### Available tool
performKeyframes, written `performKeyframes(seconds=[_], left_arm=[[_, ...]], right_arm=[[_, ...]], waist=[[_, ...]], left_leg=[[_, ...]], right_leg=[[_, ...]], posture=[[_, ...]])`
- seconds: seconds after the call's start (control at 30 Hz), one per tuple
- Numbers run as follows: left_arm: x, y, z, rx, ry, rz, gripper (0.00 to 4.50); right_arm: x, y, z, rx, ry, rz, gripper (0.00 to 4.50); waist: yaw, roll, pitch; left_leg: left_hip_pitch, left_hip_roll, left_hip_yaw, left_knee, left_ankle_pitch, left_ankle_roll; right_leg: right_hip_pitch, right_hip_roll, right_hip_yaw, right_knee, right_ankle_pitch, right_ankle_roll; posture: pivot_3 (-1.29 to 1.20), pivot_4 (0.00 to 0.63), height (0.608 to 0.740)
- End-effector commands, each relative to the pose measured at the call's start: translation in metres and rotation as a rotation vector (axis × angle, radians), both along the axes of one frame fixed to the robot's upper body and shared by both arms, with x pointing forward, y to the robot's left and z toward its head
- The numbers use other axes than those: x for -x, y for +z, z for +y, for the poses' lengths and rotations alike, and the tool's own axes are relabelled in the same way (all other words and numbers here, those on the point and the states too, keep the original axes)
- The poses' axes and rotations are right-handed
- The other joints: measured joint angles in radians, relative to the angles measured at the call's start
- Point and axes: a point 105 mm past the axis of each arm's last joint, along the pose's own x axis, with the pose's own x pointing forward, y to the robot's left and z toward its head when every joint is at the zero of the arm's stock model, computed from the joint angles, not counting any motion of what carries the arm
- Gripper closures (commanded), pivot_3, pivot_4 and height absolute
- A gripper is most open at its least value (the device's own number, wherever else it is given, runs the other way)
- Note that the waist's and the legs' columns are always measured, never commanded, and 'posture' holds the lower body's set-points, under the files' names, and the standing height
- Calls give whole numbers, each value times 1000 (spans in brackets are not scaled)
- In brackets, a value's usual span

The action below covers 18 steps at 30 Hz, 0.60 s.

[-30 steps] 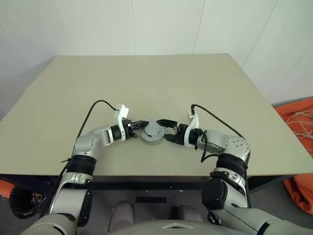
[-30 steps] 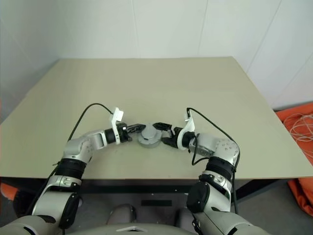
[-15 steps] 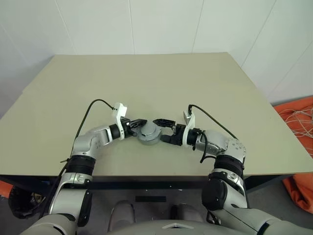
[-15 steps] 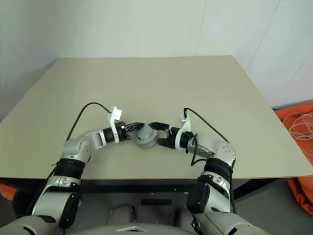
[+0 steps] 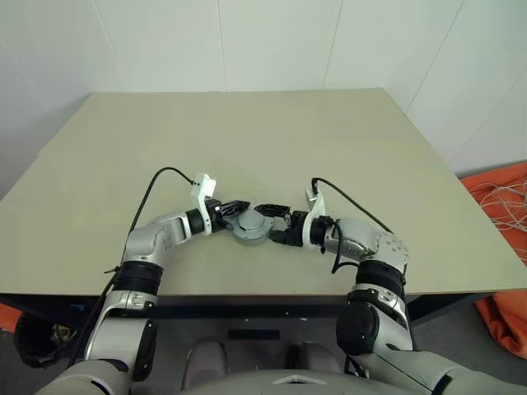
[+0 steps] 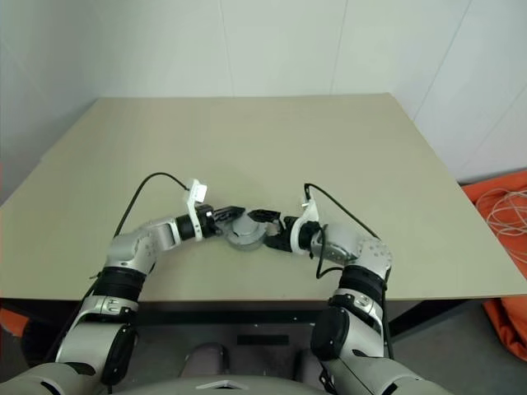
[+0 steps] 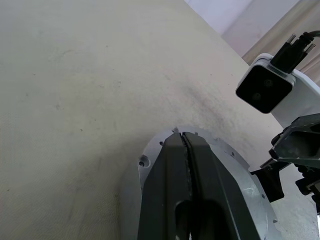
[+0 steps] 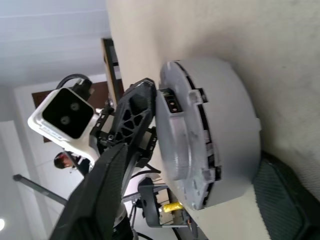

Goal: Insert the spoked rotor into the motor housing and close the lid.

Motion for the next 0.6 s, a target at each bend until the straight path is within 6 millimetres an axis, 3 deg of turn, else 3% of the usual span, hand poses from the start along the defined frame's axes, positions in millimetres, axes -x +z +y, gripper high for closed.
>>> performKeyframes(seconds=[0.03,0.27,0.6], left_arm=[[12,-17,-12,-14,-49,68,4500],[10,-17,-12,-15,-48,67,4500],[9,-17,-11,-16,-42,67,4500]], right_arm=[[-7,34,19,-110,30,-109,1222],[-7,37,19,-111,25,-115,3283],[-2,42,20,-119,56,-133,3399]], waist=[[0,0,0],[1,1,-1],[2,1,-1]], left_leg=[[0,0,0,0,0,0],[-1,0,0,0,0,0],[-2,0,0,0,0,0]], right_leg=[[0,0,0,0,0,0],[-1,0,0,0,1,1],[-1,1,0,0,1,1]], posture=[[0,0,740],[0,0,740],[0,0,740]])
